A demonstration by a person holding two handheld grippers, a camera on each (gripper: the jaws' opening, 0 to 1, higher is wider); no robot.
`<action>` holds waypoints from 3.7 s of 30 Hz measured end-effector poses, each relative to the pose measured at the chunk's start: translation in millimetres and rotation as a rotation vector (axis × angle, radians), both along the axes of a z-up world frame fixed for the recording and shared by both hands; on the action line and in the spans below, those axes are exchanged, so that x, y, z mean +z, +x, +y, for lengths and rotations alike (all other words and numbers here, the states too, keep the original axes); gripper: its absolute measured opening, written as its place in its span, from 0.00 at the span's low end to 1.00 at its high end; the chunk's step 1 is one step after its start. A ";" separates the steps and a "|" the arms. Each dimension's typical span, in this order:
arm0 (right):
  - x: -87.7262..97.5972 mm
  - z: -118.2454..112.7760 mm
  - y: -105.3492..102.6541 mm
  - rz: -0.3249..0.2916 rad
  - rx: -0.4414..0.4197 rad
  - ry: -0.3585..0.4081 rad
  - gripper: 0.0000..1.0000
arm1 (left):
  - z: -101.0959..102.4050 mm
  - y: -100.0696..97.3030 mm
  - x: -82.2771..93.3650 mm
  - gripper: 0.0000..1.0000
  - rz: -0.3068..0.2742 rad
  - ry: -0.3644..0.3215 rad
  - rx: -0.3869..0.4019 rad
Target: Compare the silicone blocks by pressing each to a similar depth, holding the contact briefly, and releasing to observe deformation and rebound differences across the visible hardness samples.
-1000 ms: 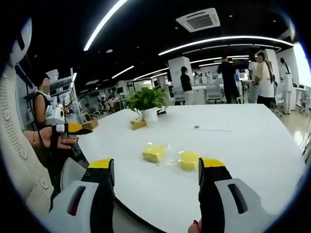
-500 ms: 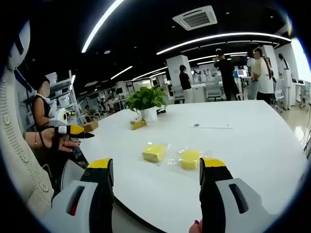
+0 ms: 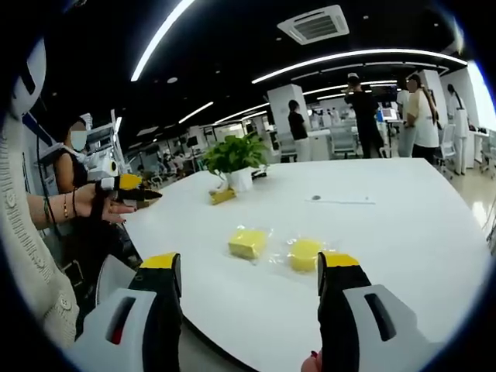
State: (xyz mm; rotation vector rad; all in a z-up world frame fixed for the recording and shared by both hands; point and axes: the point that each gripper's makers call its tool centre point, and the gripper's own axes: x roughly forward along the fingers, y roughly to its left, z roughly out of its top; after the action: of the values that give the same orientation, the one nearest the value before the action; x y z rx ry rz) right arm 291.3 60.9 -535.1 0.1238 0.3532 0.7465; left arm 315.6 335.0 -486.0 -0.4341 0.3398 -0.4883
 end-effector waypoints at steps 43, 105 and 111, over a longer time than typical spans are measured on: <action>-54.1 3.1 74.0 0.184 -0.054 -0.097 0.64 | 5.5 186.6 -174.3 0.78 0.270 -0.284 0.018; -41.1 13.0 77.1 0.165 -0.024 -0.138 0.58 | -10.5 200.2 -170.0 0.00 0.218 -0.379 0.028; -22.8 13.6 70.3 0.121 -0.024 -0.105 0.59 | -28.6 187.1 -142.5 0.00 0.204 -0.384 -0.010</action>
State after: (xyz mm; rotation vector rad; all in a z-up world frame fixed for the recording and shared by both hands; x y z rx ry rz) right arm 361.6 74.5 -557.9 0.0746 0.5043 0.6966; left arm 502.7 306.4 -628.5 -0.8587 0.4462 -0.5213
